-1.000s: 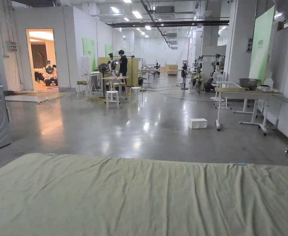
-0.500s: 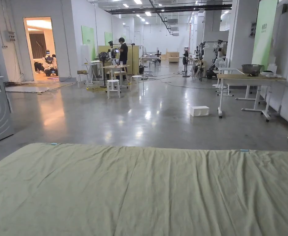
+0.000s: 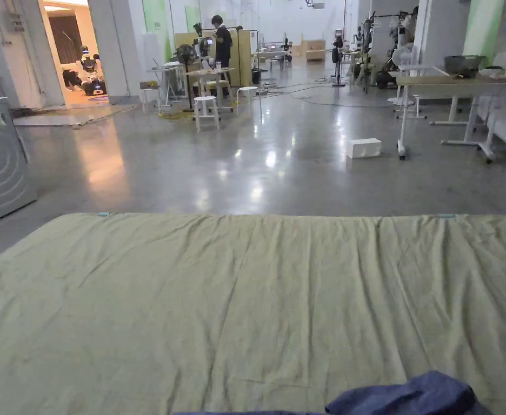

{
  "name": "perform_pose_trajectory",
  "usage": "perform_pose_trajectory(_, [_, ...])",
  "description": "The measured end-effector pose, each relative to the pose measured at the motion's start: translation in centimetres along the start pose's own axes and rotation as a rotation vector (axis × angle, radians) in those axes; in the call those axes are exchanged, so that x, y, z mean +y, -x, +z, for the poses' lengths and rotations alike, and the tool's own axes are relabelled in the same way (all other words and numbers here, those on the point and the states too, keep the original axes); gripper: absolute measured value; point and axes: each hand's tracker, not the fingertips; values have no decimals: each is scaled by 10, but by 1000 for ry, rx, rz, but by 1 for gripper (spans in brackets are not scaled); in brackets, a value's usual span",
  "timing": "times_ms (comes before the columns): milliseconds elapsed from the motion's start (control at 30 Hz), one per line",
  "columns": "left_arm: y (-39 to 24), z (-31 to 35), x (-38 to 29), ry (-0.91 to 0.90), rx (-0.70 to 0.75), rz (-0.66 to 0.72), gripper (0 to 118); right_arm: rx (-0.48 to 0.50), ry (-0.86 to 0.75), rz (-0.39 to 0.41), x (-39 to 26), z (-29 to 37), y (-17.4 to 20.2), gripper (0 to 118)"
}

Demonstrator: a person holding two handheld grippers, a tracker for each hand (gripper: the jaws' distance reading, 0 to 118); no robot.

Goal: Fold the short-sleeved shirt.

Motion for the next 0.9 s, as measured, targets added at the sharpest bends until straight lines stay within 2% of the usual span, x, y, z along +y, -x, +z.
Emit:
perform_pose_trajectory(67, [25,-49,-3,87,-17,102,4,-3,26,9,-3,-7,0,0])
perform_pose_trajectory(100, [35,-70,-5,122,-19,121,13,-11,31,25,-4,-8,0,0])
perform_pose_trajectory(133, [46,-96,-7,161,-15,156,35,-17,40,48,-4,-9,0,0])
perform_pose_trajectory(200, [64,-145,-9,265,34,198,73,-22,61,87,-5,-9,-2,0])
perform_pose_trajectory(233, [72,-165,-12,318,39,236,86,-31,68,104,-6,-9,-3,0])
perform_pose_trajectory(267, [77,-182,-15,347,62,236,89,-37,76,113,-7,-10,-4,0])
perform_pose_trajectory(367, [91,-230,-27,437,150,205,89,-58,98,114,-14,-9,-13,0])
perform_pose_trajectory(433, [98,-252,-36,507,178,238,89,-81,118,87,-18,-9,-20,0])
perform_pose_trajectory(600, [108,-287,-52,614,153,309,87,-119,149,34,-27,-8,-33,0])
perform_pose_trajectory(667, [104,-291,-56,615,200,274,76,-134,159,30,-29,-7,-37,0])
perform_pose_trajectory(800, [82,-294,-58,647,239,47,65,-152,182,27,-31,-8,-39,0])
perform_pose_trajectory(900, [68,-298,-57,663,231,-54,40,-152,198,19,-36,-12,-41,0])
